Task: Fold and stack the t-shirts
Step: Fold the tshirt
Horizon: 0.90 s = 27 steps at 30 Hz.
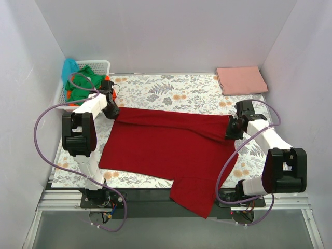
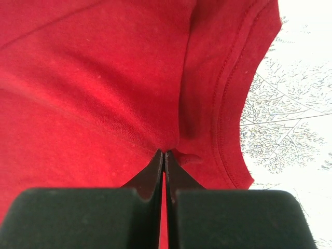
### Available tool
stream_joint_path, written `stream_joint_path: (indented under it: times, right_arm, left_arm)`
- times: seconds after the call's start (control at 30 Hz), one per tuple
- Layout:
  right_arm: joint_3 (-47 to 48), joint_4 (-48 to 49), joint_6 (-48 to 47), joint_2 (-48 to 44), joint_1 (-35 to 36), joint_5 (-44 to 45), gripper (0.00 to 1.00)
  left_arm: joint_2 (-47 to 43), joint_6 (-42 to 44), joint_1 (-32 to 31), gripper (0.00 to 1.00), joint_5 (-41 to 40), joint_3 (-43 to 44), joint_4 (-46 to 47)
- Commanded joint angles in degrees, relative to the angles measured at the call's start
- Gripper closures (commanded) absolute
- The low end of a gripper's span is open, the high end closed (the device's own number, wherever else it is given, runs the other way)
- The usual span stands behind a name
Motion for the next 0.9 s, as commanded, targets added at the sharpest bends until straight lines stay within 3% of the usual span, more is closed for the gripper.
stream_joint_path:
  times: [0.0, 0.23, 0.47, 0.87]
  right_arm:
    - [4.0, 0.8, 0.4, -3.8, -0.5, -0.6, 0.99]
    - [8.9, -2.8, 0.4, -5.5, -0.6, -4.3, 0.99]
    - [4.4, -4.4, 0.8, -7.5, -0.6, -7.2, 0.99]
    - [-6.4, -1.4, 0.8, -9.1, -1.5, -2.7, 0.99]
  left_arm:
    - [-3.4, 0.4, 0.9, 1.0, -2.6, 4.1, -0.2]
    - [-1.9, 1.0, 1.0, 1.0, -2.8, 10.9, -3.0]
    - [-3.3, 1.3, 1.0, 1.0, -3.6, 6.5, -3.2]
    - [-5.5, -1.6, 1.0, 1.0, -5.1, -4.1, 0.6]
